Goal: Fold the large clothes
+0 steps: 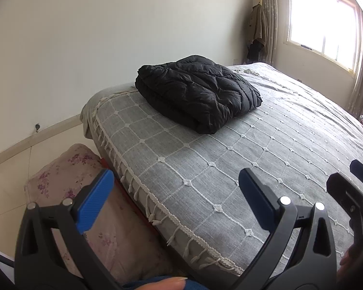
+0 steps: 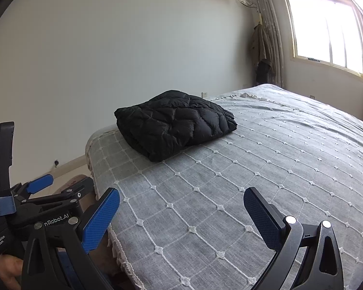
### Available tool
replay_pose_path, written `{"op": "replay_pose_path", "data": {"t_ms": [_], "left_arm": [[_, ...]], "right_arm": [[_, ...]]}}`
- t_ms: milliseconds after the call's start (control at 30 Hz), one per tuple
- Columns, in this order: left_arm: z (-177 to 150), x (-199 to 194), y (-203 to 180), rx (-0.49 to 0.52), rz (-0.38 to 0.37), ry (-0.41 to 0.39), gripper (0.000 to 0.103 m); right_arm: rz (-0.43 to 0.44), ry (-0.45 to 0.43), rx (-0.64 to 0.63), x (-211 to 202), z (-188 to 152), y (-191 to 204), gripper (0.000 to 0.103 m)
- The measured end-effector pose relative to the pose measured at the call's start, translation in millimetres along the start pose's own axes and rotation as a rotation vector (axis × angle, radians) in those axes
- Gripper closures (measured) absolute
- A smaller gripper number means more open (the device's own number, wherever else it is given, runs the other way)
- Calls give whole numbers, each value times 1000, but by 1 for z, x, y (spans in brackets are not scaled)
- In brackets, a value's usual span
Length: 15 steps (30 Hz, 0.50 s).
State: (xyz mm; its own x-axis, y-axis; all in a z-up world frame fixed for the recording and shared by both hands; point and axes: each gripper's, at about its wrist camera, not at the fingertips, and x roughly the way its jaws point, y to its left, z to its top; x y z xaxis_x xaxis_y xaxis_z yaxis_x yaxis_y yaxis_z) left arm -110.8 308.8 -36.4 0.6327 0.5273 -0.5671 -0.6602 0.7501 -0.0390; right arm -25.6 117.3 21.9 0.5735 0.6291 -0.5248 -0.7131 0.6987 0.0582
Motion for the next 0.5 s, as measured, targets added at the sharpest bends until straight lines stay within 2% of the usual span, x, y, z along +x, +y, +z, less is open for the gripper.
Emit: {"op": "replay_pose_path", "data": {"t_ms": [500], "left_arm": [[-1, -2, -2, 6, 15, 3, 1]], "right_arm": [[1, 5, 11, 5, -2, 0, 0]]}}
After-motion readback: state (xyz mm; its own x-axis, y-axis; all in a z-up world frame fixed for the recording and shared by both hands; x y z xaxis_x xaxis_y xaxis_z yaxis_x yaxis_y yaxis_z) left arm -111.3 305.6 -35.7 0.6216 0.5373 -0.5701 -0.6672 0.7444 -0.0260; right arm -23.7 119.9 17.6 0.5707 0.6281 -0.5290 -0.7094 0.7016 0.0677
